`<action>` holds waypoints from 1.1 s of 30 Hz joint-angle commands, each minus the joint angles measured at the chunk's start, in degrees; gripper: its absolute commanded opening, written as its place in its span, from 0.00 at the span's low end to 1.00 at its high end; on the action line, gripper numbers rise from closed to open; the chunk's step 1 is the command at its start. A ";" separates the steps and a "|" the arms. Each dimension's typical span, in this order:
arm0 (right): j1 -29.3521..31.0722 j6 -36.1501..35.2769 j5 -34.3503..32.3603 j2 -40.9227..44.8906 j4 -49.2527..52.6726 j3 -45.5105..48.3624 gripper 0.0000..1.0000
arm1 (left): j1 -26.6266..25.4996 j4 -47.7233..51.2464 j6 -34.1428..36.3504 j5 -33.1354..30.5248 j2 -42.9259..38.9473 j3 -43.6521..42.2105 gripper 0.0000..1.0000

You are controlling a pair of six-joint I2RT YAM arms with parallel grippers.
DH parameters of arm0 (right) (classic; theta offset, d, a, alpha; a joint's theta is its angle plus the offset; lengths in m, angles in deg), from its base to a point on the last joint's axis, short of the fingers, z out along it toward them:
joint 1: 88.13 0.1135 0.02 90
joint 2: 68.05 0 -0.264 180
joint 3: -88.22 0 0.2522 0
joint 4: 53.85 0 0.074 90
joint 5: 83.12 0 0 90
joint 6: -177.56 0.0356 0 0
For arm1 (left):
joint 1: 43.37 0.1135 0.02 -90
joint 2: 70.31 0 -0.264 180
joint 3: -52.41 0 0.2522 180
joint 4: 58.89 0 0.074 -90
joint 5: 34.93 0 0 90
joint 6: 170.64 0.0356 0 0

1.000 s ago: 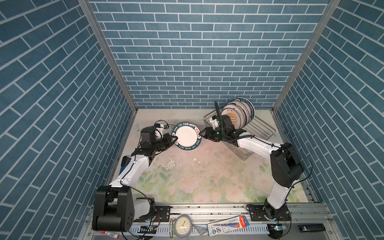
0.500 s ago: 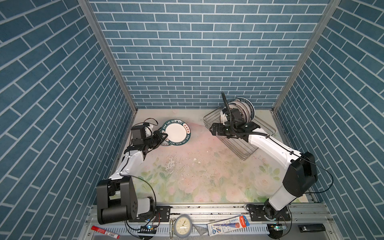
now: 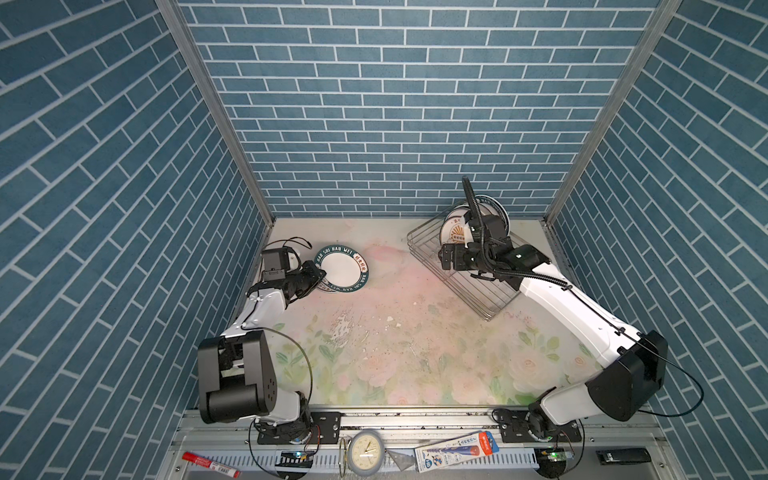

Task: Unload the plates from the dish rack
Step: 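Open the right gripper and withdraw it to the rack while the left carries the plate, then lower the plate onto the standing plates with the left gripper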

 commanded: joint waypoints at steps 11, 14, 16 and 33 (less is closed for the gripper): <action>-0.37 -1.36 0.78 0.44 -0.97 4.53 0.99 | 2.40 -2.38 0.04 -0.46 6.43 3.74 0.00; -0.33 -1.51 0.95 0.02 -0.99 4.48 0.99 | 2.83 -2.69 -0.42 -0.50 7.94 4.43 0.00; -0.38 -1.62 1.29 -0.37 -0.88 4.32 0.99 | 2.82 -3.02 -0.81 -0.39 9.07 5.16 0.00; -0.36 -2.66 3.54 -2.43 -1.61 3.76 0.99 | 2.85 4.66 2.34 -3.40 14.03 10.22 0.19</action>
